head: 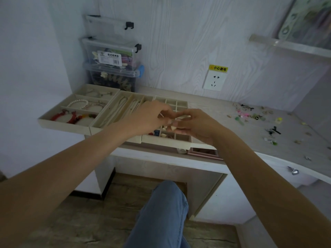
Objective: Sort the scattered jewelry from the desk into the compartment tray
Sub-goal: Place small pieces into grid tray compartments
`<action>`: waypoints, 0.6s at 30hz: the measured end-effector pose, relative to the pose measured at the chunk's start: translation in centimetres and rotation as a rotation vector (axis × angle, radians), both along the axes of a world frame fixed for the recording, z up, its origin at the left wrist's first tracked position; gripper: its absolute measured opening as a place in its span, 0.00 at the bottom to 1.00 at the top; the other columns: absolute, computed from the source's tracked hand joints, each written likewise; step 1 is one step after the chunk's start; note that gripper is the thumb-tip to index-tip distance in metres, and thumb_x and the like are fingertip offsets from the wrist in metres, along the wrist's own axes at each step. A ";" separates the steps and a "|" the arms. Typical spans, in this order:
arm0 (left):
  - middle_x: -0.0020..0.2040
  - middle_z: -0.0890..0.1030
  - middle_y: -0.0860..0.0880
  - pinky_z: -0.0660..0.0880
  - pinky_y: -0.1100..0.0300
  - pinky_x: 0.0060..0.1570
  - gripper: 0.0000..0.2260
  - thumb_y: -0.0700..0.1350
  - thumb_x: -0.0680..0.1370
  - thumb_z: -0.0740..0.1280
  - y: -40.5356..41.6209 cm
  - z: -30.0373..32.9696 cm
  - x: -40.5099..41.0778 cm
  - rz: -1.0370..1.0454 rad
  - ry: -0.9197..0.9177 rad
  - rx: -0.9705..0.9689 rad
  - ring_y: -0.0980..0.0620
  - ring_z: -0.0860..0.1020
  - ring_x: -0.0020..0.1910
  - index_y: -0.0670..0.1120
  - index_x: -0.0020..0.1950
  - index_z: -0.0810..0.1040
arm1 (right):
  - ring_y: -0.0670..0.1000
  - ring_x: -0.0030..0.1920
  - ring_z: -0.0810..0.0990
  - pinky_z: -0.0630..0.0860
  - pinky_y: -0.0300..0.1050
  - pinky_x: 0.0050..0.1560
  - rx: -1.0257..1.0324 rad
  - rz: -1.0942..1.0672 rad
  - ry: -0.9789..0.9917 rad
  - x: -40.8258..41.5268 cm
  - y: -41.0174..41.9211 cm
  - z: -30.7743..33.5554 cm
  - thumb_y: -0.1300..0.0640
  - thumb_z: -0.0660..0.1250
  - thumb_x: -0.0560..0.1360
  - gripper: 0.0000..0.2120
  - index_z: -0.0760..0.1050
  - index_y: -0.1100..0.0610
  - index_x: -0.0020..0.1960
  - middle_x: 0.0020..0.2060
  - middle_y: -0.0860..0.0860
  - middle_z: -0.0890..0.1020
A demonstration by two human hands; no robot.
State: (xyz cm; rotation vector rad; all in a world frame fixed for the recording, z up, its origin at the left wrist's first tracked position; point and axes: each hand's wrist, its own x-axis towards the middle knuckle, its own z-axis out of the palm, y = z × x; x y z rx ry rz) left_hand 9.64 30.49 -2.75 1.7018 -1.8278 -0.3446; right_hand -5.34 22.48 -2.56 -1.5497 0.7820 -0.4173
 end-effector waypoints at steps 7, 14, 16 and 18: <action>0.41 0.78 0.62 0.71 0.70 0.46 0.09 0.46 0.77 0.66 0.0 -0.2 -0.2 -0.019 0.098 0.037 0.65 0.77 0.41 0.49 0.55 0.81 | 0.53 0.45 0.83 0.82 0.44 0.46 -0.021 -0.001 0.053 0.8 0.6 -0.3 0.72 0.70 0.69 0.22 0.70 0.63 0.61 0.51 0.60 0.81; 0.41 0.82 0.51 0.76 0.67 0.43 0.07 0.44 0.77 0.67 -0.2 -0.9 0.2 0.105 0.175 -0.002 0.57 0.80 0.39 0.43 0.52 0.79 | 0.52 0.45 0.84 0.81 0.41 0.47 -0.135 -0.041 0.106 0.5 0.4 -0.5 0.71 0.73 0.66 0.18 0.74 0.65 0.55 0.48 0.60 0.82; 0.41 0.82 0.50 0.79 0.65 0.41 0.07 0.42 0.76 0.67 -0.2 -1.2 0.5 0.137 0.274 0.020 0.57 0.82 0.37 0.47 0.54 0.76 | 0.51 0.42 0.84 0.81 0.38 0.43 -0.132 -0.072 0.084 0.2 0.1 -0.4 0.71 0.72 0.67 0.15 0.75 0.67 0.52 0.45 0.59 0.82; 0.40 0.83 0.48 0.78 0.67 0.38 0.06 0.41 0.76 0.68 0.0 -1.3 0.6 0.134 0.322 0.081 0.56 0.82 0.36 0.47 0.52 0.77 | 0.53 0.41 0.84 0.82 0.39 0.44 -0.105 -0.092 0.028 0.0 0.0 -0.4 0.72 0.71 0.67 0.12 0.76 0.70 0.50 0.44 0.60 0.82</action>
